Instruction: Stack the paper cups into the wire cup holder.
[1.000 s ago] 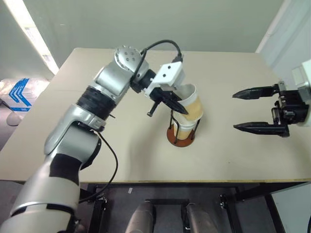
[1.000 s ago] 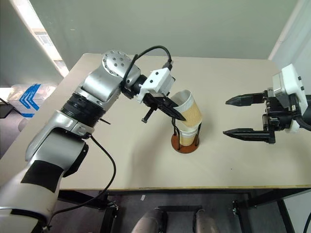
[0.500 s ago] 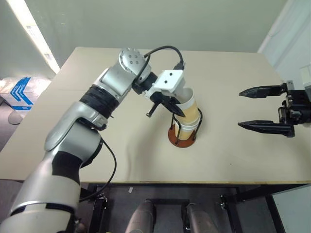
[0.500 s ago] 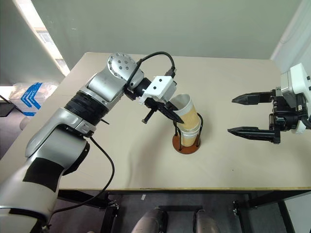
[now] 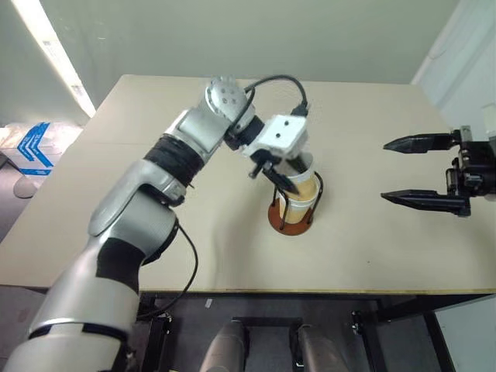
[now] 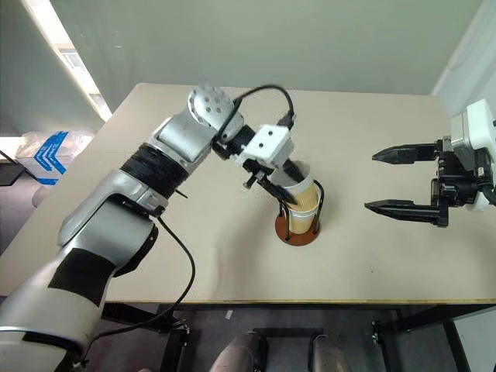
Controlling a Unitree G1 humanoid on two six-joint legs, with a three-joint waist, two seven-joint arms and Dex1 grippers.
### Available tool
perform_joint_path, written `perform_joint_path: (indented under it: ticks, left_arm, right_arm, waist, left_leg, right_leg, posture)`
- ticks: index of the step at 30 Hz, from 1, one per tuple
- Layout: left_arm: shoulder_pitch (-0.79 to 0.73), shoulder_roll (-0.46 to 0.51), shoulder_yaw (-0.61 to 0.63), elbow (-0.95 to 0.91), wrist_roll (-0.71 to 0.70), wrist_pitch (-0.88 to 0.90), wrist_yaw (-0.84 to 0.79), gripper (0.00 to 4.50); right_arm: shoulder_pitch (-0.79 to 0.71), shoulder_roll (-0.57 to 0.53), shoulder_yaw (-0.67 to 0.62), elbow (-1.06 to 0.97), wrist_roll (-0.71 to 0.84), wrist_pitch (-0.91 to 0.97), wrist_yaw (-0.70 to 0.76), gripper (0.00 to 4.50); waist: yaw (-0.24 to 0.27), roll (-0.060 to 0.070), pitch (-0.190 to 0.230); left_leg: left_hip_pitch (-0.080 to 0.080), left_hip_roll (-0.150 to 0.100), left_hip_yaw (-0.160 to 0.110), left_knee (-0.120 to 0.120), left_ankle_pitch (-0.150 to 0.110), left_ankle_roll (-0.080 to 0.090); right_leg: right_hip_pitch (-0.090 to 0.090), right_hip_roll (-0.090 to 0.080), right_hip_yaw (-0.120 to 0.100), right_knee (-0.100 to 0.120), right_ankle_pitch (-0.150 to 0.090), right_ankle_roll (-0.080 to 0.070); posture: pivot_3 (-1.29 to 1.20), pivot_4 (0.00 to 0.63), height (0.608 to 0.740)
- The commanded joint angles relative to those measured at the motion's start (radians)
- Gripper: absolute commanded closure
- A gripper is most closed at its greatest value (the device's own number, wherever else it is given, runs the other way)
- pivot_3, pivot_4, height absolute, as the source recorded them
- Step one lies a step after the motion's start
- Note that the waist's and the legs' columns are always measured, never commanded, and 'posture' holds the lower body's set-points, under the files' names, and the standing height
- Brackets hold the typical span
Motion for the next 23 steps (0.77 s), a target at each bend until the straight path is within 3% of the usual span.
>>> perform_joint_path:
  ticks: [1,4,11,15,23]
  left_arm:
    - [-0.045,-0.014,0.13,0.009,-0.021,0.066,-0.025,1.1]
    - [-0.035,0.0,0.215,-0.041,-0.054,0.159,-0.031,0.07]
    - [0.136,0.114,0.421,-0.266,-0.135,0.393,0.08,0.03]
    - [0.352,0.177,0.569,-0.449,-0.166,0.533,0.293,0.03]
    - [0.716,0.166,0.8,-0.712,-0.132,0.624,0.74,0.03]
  right_arm:
    - [-0.003,-0.01,-0.022,-0.002,-0.007,-0.012,-0.015,0.0]
    - [-0.003,-0.013,-0.016,0.004,-0.011,0.007,-0.03,0.0]
    - [-0.052,0.035,0.032,0.015,-0.013,0.078,-0.158,0.0]
    - [-0.05,0.087,0.063,0.058,-0.063,0.126,-0.283,0.0]
    - [-0.079,0.219,0.139,0.301,-0.252,-0.01,-0.424,0.0]
  waist:
    - [0.0,0.0,0.0]
    - [0.0,0.0,0.0]
    - [-0.005,0.002,-0.001]
    - [-0.012,0.003,-0.001]
    - [-0.005,0.003,-0.001]
  left_leg:
    - [0.0,0.0,0.0,0.0,0.0,0.0]
    - [0.0,0.0,0.001,0.0,-0.001,0.001]
    - [0.001,0.0,0.002,0.0,-0.001,0.001]
    - [0.007,0.001,0.003,0.0,0.002,-0.001]
    - [0.01,0.0,0.003,0.0,0.003,0.0]
  right_leg:
    - [0.0,0.0,0.0,0.0,0.0,0.001]
    - [0.0,0.0,0.0,0.0,-0.001,0.001]
    - [0.0,0.0,0.0,0.001,-0.002,0.002]
    - [0.003,0.0,0.001,0.002,-0.002,0.002]
    - [0.007,-0.001,0.001,0.002,0.0,-0.001]
  posture:
    - [0.0,0.15,0.74]
    - [0.0,0.15,0.74]
    - [0.0,0.15,0.74]
    - [0.0,0.15,0.74]
    - [0.0,0.15,0.74]
